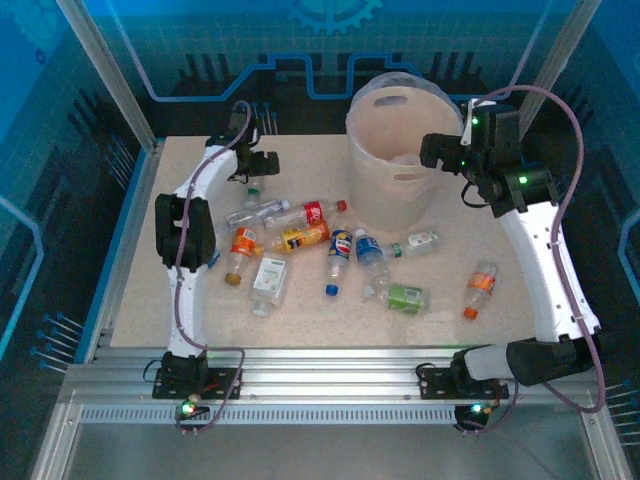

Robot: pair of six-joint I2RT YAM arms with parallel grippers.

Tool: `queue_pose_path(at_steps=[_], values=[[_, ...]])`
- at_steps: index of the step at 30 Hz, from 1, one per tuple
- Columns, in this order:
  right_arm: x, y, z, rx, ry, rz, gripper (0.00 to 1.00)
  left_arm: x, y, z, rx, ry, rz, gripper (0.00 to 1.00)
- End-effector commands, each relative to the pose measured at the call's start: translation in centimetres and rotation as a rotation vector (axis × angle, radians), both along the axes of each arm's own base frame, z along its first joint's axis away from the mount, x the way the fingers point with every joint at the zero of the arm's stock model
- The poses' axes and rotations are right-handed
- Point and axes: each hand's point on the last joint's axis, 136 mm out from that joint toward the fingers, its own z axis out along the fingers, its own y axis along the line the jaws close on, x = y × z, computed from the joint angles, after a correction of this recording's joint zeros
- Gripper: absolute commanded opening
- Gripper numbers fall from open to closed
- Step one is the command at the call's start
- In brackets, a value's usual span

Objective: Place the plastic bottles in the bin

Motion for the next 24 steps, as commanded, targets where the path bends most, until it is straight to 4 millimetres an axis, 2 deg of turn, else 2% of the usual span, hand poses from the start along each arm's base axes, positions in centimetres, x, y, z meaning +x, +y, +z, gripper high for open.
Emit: queue_pose_path(at_steps=[1,17,22,24], values=[[0.0,0.6,1.5,0.053,-0.073,0.009,1.00,0.1,1.2,-0.9,0.054,0.040,0.000,0.99],[0.4,0.9,-0.1,0.064,-0.044,0.011,1.00,1.4,2.3,-5.4,0.076,0.119,0.002,0.98],[0.7,0.9,-0.5,0.062,-0.038,0.009,1.00,1.7,2.8,-6.1,0.097,0.131,-0.005,0.89],[0.8,0.9,-0.6,0.063,-0.033,0.008,1.00,1.8,2.9,-6.3,0.094,0.131,-0.003,0.81]])
